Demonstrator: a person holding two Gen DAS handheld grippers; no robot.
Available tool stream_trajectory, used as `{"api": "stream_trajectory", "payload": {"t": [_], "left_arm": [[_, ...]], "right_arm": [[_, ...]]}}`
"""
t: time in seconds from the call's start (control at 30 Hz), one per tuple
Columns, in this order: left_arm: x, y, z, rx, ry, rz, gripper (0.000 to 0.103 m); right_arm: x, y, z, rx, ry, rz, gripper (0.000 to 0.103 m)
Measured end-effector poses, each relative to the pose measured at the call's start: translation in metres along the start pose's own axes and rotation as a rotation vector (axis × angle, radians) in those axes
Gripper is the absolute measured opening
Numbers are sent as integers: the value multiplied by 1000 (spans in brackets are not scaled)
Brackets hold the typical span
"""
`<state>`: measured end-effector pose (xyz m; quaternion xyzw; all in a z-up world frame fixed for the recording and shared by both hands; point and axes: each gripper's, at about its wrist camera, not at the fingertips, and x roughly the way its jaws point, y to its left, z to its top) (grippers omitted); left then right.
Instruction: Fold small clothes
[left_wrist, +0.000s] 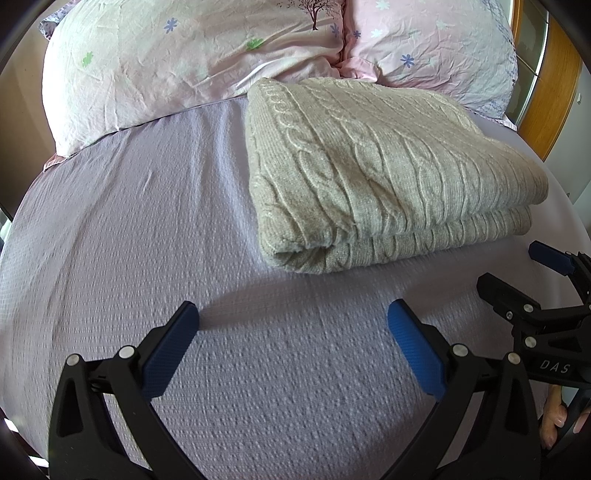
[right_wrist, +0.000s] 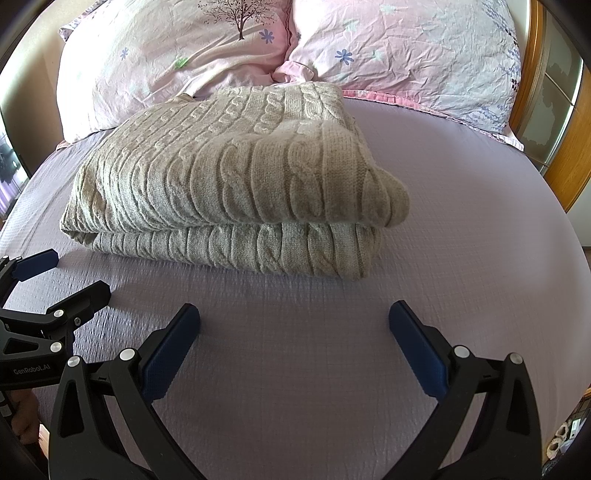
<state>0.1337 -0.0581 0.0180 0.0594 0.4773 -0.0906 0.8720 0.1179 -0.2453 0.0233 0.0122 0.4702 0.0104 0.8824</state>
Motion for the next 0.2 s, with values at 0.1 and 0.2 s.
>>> {"api": "stream_trajectory", "payload": {"t": [0.1, 0.2], "left_arm": [[0, 0, -1, 1, -5, 1, 101], [0, 0, -2, 2, -8, 1, 101]], "right_arm": [[0, 0, 0, 0, 0, 0, 102], [0, 0, 0, 0, 0, 0, 102]]}}
